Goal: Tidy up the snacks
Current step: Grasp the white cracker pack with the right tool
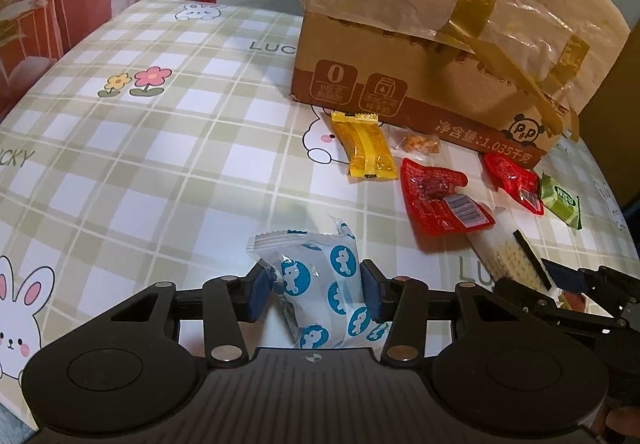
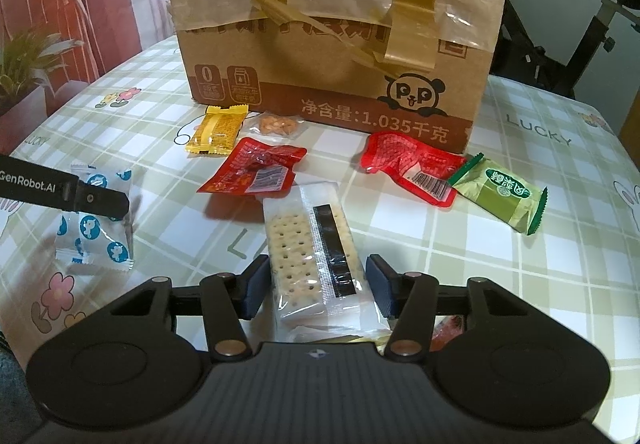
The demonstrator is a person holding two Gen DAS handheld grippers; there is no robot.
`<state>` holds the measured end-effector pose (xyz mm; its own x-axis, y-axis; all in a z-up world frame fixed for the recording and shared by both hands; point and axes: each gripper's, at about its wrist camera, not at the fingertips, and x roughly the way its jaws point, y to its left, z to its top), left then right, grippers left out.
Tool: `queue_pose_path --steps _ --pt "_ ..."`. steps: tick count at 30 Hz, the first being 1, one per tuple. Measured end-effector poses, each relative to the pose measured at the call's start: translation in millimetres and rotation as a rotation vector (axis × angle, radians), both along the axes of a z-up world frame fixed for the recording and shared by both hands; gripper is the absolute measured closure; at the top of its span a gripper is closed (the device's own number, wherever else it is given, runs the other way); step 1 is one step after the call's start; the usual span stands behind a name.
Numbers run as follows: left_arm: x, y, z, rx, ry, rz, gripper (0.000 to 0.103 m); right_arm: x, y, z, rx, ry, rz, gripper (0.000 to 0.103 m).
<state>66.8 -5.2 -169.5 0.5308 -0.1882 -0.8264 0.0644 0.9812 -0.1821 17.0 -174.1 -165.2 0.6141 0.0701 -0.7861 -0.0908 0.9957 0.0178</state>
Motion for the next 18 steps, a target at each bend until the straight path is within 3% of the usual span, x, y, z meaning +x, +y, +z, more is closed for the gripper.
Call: queue_pose_path --steps 9,18 --pt "4.4 -0.5 -3.3 -0.014 0.007 0.031 0.051 -2.8 -0.5 -0.9 -0.007 -0.011 0.003 0.048" --pt "1.3 -1.6 -1.3 0.008 -0.022 -0.011 0.053 -0.6 2.9 -2.0 -0.03 -0.013 0.012 0.048"
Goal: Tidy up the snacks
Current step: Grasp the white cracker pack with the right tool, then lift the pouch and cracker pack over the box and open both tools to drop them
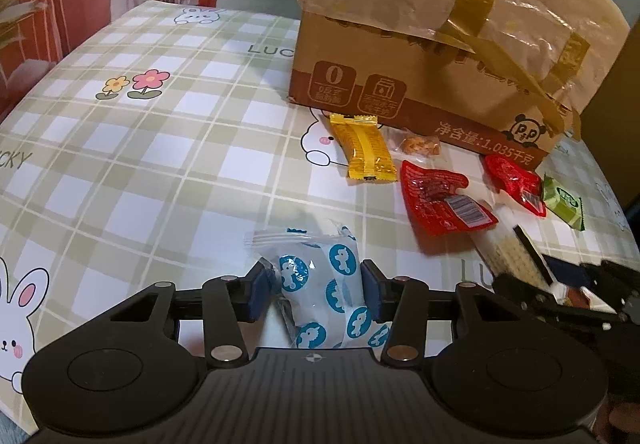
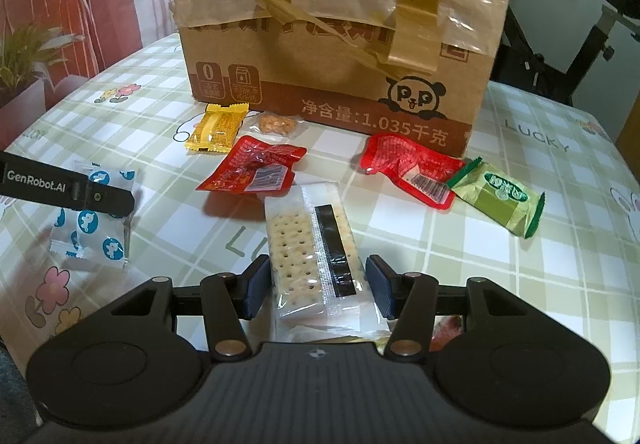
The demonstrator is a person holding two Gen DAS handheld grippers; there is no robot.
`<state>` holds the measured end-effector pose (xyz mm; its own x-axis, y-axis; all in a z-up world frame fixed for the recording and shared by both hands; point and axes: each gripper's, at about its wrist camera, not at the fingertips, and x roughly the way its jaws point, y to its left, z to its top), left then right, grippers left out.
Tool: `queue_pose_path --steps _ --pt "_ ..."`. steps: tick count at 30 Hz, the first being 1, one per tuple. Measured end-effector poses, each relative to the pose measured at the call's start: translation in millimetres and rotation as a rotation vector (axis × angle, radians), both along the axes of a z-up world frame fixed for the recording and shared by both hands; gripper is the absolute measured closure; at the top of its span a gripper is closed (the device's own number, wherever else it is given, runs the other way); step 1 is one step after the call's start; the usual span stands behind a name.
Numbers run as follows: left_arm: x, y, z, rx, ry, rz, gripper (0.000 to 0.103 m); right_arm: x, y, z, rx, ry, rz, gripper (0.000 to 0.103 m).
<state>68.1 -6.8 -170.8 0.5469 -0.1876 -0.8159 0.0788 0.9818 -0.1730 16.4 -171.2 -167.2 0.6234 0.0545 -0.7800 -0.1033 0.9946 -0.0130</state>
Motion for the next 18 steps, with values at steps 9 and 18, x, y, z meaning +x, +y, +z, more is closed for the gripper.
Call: queue_pose_path --steps 9,18 --pt "-0.3 -1.6 8.8 0.015 -0.021 -0.022 0.054 14.7 3.0 -3.4 -0.014 -0.01 0.017 0.052" --pt "-1.7 -5.0 33.5 0.024 -0.094 -0.037 0.054 -0.3 -9.0 11.8 -0.012 -0.034 -0.013 0.054"
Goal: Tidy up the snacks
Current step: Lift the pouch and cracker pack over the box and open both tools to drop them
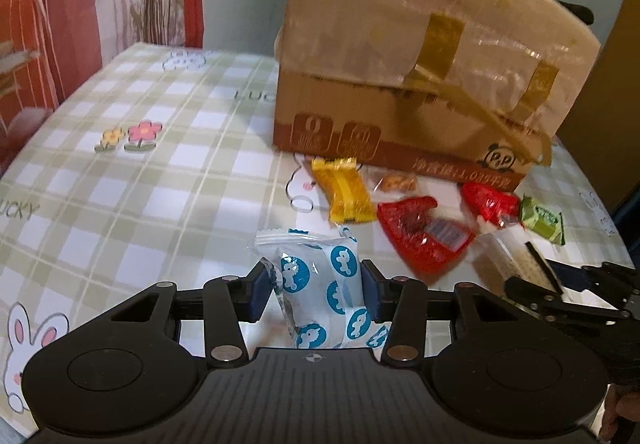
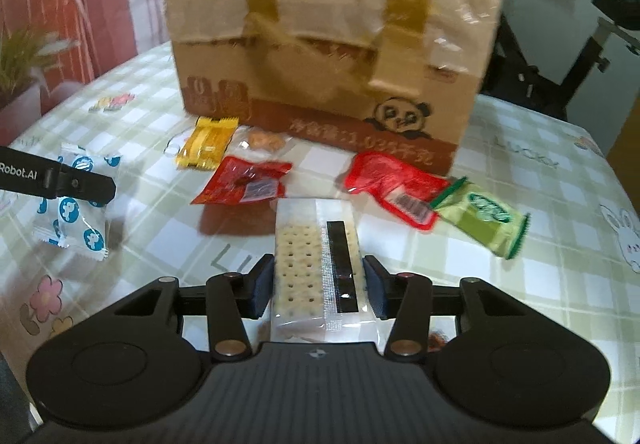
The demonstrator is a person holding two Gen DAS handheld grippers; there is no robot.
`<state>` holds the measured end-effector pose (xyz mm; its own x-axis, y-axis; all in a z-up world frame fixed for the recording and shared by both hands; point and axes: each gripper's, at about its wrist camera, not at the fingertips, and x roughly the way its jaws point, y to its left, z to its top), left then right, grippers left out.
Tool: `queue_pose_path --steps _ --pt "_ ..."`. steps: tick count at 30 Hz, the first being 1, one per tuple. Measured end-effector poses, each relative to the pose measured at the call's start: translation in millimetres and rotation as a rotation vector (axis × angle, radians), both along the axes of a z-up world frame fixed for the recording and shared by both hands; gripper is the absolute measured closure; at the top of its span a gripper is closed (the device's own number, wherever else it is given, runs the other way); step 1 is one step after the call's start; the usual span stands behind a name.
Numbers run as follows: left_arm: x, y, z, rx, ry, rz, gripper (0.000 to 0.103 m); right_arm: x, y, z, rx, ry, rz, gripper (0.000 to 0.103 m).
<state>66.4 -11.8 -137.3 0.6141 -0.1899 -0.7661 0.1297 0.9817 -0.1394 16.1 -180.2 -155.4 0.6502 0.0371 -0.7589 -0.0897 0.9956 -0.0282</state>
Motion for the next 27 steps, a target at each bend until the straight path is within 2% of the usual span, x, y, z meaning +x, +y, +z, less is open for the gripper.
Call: queue_pose_path --steps 11,16,27 --pt "5.4 -4.0 37.7 -0.006 -0.101 -0.008 0.054 -10.6 -18.5 42.9 0.006 -0.112 -0.046 0.054" --pt "7.9 -5.4 50.7 -0.015 -0.139 -0.013 0.054 -8.5 -26.0 57.3 0.041 -0.152 -0.073 0.054" --pt "15.0 -7.4 79.8 -0.016 -0.222 -0.018 0.054 -2.4 -30.1 89.9 0.026 -0.242 -0.055 0.054"
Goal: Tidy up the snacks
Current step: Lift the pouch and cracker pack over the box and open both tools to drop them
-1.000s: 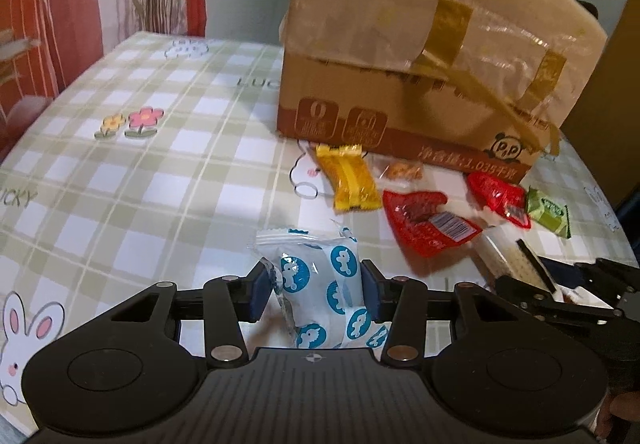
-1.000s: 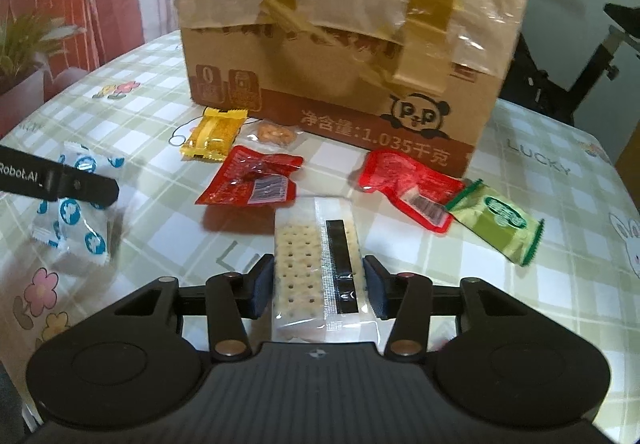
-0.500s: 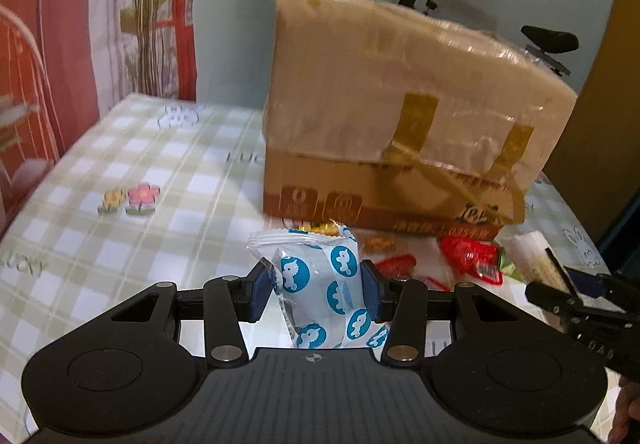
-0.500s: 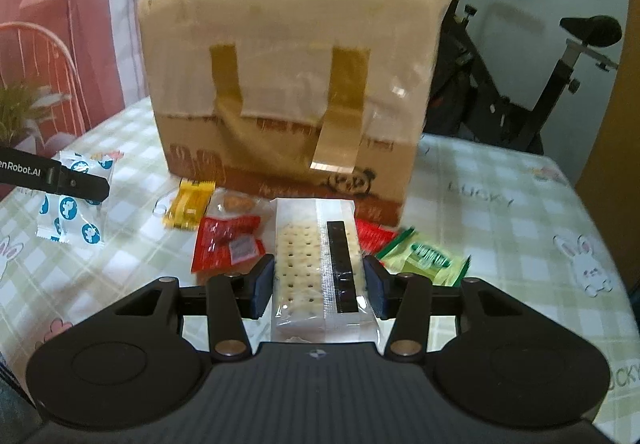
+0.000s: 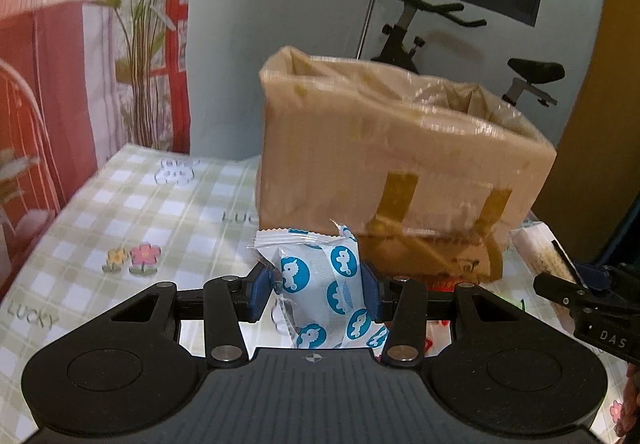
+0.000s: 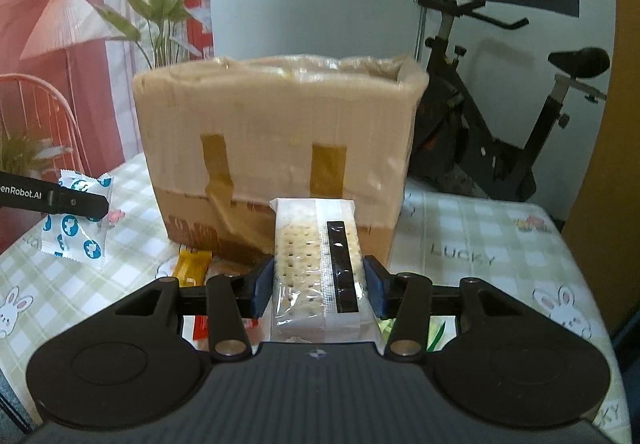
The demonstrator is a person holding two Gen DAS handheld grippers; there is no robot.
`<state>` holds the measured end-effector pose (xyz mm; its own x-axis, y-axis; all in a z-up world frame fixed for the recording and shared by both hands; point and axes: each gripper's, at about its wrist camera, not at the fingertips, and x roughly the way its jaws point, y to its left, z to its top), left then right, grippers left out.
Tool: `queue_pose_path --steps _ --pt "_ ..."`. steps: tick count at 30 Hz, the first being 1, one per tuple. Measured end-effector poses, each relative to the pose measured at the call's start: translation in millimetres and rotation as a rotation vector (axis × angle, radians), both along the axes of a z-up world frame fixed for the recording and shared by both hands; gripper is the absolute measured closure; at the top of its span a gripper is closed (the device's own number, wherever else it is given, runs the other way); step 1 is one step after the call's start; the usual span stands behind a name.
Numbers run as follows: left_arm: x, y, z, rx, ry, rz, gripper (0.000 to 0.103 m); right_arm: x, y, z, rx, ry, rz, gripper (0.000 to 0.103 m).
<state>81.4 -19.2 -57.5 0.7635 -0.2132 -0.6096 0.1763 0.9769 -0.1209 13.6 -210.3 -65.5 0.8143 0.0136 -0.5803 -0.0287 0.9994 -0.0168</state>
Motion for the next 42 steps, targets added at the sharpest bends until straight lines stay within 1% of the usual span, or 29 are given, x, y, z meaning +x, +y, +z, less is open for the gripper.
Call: queue_pose_path --steps 8,12,15,17,21,23,26,28,30,32,36,39,41,42 --pt "10.8 -6.0 24.3 -0.002 -0.077 -0.01 0.054 9.4 -4.6 28.4 -0.016 -0.072 0.021 0.054" --pt "24.1 -8.0 41.4 -0.016 -0.111 -0.009 0.054 20.9 -9.8 45.1 -0.016 -0.111 0.032 0.054" --pt "37.3 -11.2 56.2 -0.021 -0.144 -0.004 0.054 36.6 -15.5 60.5 0.001 -0.138 0.037 0.054" --pt "47.1 -16.3 64.7 -0.019 -0.163 -0.017 0.054 48.3 -17.2 71.2 0.0 -0.16 0.04 0.054" --pt "74.5 -29.7 77.5 -0.018 -0.194 -0.023 0.054 74.6 -20.9 89.3 0.006 -0.196 0.06 0.054" --pt "92.7 -37.9 81.4 -0.02 -0.196 -0.028 0.054 94.5 -21.3 94.0 -0.01 -0.205 0.057 0.054" --pt "117.5 -49.2 80.5 -0.03 -0.182 -0.036 0.054 128.7 -22.8 94.2 -0.03 -0.195 0.046 0.054" --pt "132.9 -57.1 75.3 -0.031 -0.169 -0.037 0.054 150.1 -27.4 90.4 -0.012 -0.184 0.032 0.054" --pt "143.1 -62.5 67.5 -0.016 -0.149 -0.035 0.054 168.0 -32.9 85.1 0.004 -0.17 0.014 0.054" --pt "154.5 -67.7 60.4 0.004 -0.122 -0.034 0.054 183.8 -36.4 78.5 -0.009 -0.138 -0.008 0.054" --pt "166.6 -70.4 45.8 0.02 -0.074 -0.023 0.054 198.1 -42.7 64.8 -0.039 -0.083 -0.027 0.054" --pt "169.0 -69.5 40.1 0.03 -0.056 -0.027 0.053 198.9 -46.7 56.4 -0.054 -0.061 -0.027 0.054" --pt "169.8 -70.7 38.4 0.056 -0.055 -0.032 0.052 198.5 -48.8 53.1 -0.065 -0.048 -0.022 0.054" --pt "168.5 -72.1 38.1 0.074 -0.062 -0.036 0.046 198.1 -48.8 52.9 -0.068 -0.047 -0.017 0.054"
